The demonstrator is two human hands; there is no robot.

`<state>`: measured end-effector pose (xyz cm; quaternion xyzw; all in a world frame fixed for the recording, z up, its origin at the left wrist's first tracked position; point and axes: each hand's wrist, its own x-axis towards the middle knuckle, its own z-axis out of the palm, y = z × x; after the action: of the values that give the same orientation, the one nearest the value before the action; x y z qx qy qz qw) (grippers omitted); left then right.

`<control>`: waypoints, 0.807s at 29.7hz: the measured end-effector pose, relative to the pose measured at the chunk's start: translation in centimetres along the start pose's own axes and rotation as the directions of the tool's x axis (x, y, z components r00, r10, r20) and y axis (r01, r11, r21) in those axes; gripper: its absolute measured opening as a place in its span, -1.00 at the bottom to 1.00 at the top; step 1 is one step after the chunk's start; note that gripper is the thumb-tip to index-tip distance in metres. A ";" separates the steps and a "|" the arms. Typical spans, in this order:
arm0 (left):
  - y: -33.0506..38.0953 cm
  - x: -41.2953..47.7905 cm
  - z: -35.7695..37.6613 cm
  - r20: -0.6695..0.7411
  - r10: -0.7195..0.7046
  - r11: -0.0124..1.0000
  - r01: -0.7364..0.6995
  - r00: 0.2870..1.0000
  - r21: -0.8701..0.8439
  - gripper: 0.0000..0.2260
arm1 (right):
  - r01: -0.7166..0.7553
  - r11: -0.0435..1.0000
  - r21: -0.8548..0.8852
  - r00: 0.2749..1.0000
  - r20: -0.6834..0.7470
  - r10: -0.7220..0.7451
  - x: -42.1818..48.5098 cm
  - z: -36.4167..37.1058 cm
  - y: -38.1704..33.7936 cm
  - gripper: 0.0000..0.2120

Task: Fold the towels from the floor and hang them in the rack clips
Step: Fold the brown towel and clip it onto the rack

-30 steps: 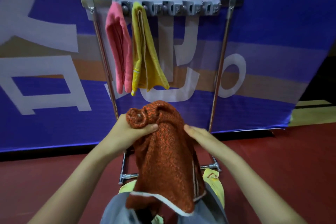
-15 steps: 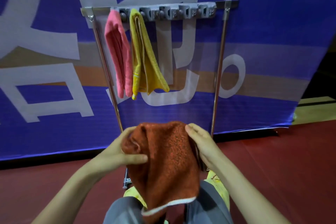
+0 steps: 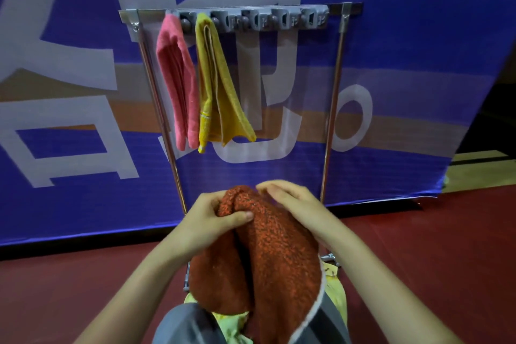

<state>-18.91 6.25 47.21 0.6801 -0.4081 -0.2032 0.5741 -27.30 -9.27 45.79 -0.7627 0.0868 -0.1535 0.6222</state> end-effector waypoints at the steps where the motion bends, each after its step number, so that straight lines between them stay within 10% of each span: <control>1: -0.1 -0.1 -0.1 -0.017 0.012 1.000 -0.012 1.000 -0.003 -0.84 | -0.151 0.987 0.056 0.988 -0.010 0.152 -0.2 -0.1 1.6 -0.70; 4: -0.4 -0.3 -0.2 -0.014 0.013 1.000 -0.012 1.000 0.023 -0.85 | -0.447 0.886 0.125 0.893 0.114 0.435 -1.2 -0.3 5.2 -0.29; 8: -0.9 -0.6 -0.4 0.014 -0.009 1.000 0.009 1.000 0.029 -0.87 | -0.508 0.828 0.238 0.851 0.288 0.439 -1.5 -0.4 5.7 -0.21; 16: -1.6 -1.0 -0.9 0.004 -0.055 0.998 0.055 0.998 0.016 -0.84 | -0.350 0.899 0.264 0.909 0.329 0.257 -1.9 -0.1 4.8 -0.84; 24: -2.4 -1.0 -1.2 0.271 -0.321 0.938 0.344 0.907 -0.040 -0.43 | 0.069 0.987 0.142 0.997 -0.040 -0.064 -1.2 -0.7 3.1 -0.85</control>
<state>-17.78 7.78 45.09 0.6814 -0.3491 -0.4032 0.5013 -28.48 -10.19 42.71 -0.7157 0.0610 -0.1934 0.6683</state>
